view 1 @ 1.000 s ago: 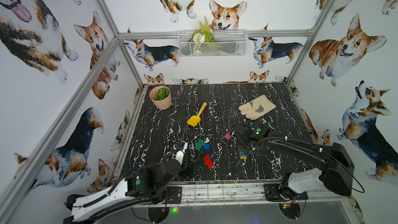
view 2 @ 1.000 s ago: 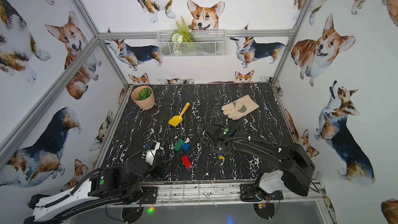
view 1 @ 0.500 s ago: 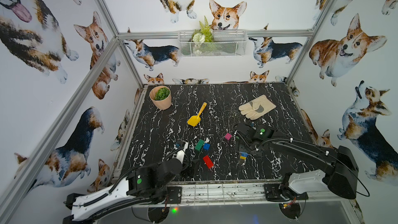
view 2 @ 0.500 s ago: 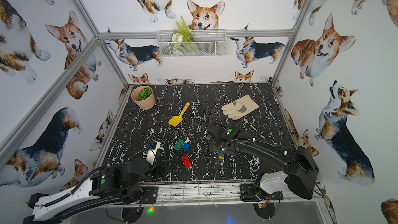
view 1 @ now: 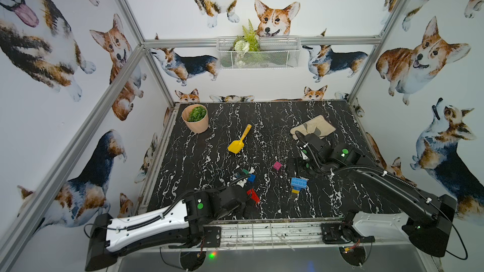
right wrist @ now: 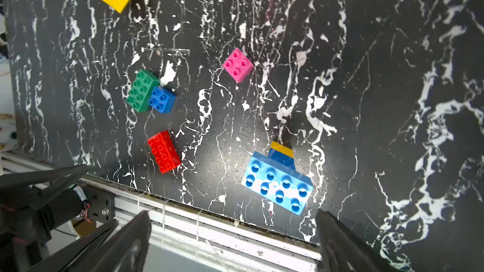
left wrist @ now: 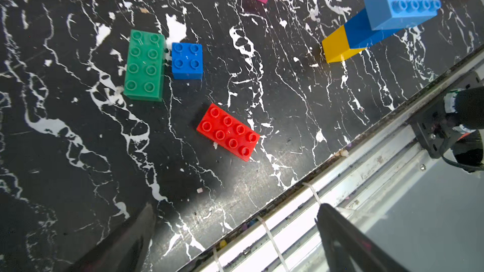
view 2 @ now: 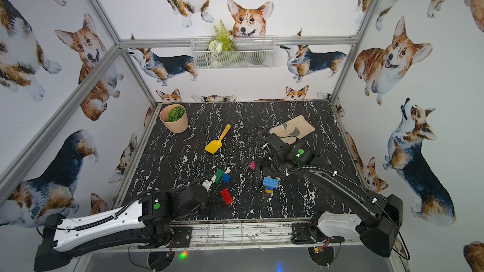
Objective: Assemble a spoon with lego
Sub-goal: Assemble the lego brick with the lego brick, then pick up the lego brick from the center of the board.
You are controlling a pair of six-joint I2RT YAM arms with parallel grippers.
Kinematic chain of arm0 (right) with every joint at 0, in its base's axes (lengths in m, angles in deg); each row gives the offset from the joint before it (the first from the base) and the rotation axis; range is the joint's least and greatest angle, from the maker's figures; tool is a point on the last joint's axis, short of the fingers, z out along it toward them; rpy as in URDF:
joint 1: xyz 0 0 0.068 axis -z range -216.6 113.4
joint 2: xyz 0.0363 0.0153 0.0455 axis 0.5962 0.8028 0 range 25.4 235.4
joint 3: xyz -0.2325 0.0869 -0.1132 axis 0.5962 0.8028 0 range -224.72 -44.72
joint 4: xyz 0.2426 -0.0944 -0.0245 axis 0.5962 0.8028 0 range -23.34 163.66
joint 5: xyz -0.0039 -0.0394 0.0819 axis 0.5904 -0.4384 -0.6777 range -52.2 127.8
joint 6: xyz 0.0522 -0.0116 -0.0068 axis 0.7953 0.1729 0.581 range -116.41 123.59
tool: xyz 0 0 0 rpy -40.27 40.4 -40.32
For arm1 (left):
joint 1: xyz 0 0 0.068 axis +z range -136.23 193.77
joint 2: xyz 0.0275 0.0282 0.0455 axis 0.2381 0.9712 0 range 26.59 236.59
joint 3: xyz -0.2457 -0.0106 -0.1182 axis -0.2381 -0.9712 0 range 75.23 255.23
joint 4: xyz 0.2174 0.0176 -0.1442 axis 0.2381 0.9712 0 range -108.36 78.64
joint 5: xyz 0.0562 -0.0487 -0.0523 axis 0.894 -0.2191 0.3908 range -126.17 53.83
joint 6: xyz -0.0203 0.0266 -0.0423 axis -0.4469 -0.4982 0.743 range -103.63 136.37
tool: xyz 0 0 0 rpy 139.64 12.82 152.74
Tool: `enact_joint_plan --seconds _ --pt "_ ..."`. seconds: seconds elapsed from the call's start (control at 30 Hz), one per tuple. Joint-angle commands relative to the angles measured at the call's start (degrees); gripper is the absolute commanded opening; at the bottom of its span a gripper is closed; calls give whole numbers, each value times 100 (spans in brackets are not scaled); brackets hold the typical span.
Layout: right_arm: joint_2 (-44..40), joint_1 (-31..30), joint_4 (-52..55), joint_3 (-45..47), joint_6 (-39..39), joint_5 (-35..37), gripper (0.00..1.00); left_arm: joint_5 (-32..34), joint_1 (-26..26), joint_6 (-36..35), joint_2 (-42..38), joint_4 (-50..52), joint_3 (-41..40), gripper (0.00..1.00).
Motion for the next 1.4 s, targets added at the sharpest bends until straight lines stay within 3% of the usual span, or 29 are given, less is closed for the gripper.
enact_joint_plan --seconds 0.0,0.07,0.17,0.37,0.47,0.67,0.9,1.33,1.37 --pt "31 33 121 -46 -704 -344 100 -387 139 235 657 -335 -42 100" --pt "-39 35 -39 75 -735 -458 100 -489 248 320 914 -425 -17 100" --pt "-246 -16 -532 389 -874 -1198 99 -325 434 399 929 -288 176 100" --pt "186 -937 -470 226 -767 -844 99 -619 1822 273 -301 104 98 100" --pt "1008 -1488 -482 -178 -587 -595 98 -206 2256 113 -1045 697 438 100" --pt "2466 -1769 -807 -987 -487 -857 88 1090 2277 149 -2166 2172 1491 100" --pt "4304 -2115 -89 -2342 -849 -738 74 1192 2277 152 -2590 2682 1800 100" --pt "4926 -2124 -437 -2235 -762 -770 64 1045 2276 -74 -2761 2658 1778 100" --pt "4950 -2122 -457 -2227 -756 -762 60 1042 2279 -80 -2769 2648 1775 100"
